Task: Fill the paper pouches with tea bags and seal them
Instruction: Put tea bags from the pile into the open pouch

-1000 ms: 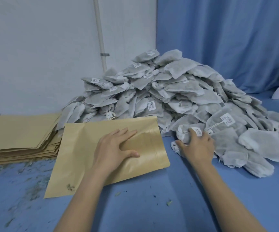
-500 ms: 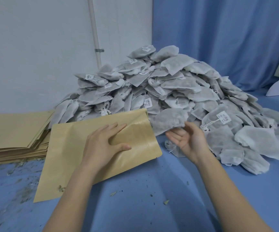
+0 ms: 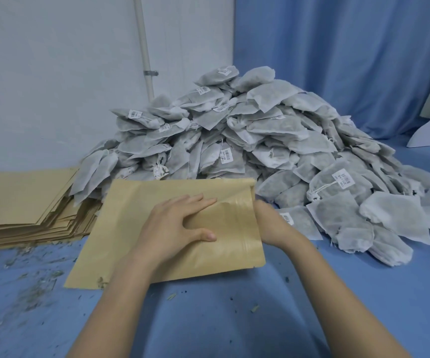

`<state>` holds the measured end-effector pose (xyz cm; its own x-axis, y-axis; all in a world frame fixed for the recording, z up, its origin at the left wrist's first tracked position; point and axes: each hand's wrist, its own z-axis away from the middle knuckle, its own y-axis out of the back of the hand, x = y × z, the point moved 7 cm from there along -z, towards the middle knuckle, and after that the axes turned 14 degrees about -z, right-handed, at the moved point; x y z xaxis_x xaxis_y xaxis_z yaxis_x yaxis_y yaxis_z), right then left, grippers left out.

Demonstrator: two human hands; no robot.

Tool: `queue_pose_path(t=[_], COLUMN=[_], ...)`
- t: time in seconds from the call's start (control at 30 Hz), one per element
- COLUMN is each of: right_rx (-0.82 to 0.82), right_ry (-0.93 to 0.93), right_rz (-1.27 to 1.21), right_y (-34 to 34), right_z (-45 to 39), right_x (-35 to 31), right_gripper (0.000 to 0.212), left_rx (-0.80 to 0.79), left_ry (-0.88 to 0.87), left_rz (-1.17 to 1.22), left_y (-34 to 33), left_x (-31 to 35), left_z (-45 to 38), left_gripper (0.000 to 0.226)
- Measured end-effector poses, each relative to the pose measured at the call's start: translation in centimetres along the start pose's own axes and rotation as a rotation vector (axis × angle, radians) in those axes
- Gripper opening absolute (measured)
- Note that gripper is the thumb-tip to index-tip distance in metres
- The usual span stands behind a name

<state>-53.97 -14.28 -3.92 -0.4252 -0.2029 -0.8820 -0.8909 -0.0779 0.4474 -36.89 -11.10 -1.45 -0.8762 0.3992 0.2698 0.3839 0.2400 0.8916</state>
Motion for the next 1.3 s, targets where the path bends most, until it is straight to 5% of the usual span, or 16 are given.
queue_pose_path(t=[0.1,0.2,0.27,0.4,0.47,0.63,0.8,0.97,1.3], right_rx=[0.124,0.081,0.018,0.271,0.343,0.039,0.070,0.240,0.110], right_ry=[0.017,-0.307,-0.428,-0.201,-0.114,-0.319,-0.290,-0.062,0.145], right_rz=[0.125,0.585,0.755,0.677,0.592,0.828,0.513,0.066,0.110], right_y=[3.6,5.6,5.5,6.8,7.5,5.4,6.7,9.5,4.8], right_z=[0.3,0.7,1.4,0.4,0.0,0.3,0.6,1.8,1.5], right_x=[0.8,4.5,6.0,4.2,3.7,7.1,7.5,4.2,-1.4], right_gripper=[0.010,0.064,0.079,0.029,0.031,0.056,0.062,0.043,0.042], left_rx=[0.050,0.084,0.076,0.062,0.061,0.067,0.070,0.072,0.031], left_ry=[0.065,0.095,0.097,0.094,0.094,0.096,0.102,0.111,0.028], left_rz=[-0.053,-0.058,-0.054,-0.051,-0.048,0.012,0.092,0.066,0.045], left_y=[0.4,0.7,0.5,0.2,0.1,0.2,0.7,0.7,0.1], left_x=[-1.1,-1.7,-1.7,-1.8,-1.8,-2.0,-2.4,-2.8,-0.9], left_z=[0.0,0.1,0.1,0.0,0.0,0.1,0.3,0.3,0.0], left_gripper=[0.070,0.070,0.071,0.071,0.071,0.069,0.067,0.068,0.070])
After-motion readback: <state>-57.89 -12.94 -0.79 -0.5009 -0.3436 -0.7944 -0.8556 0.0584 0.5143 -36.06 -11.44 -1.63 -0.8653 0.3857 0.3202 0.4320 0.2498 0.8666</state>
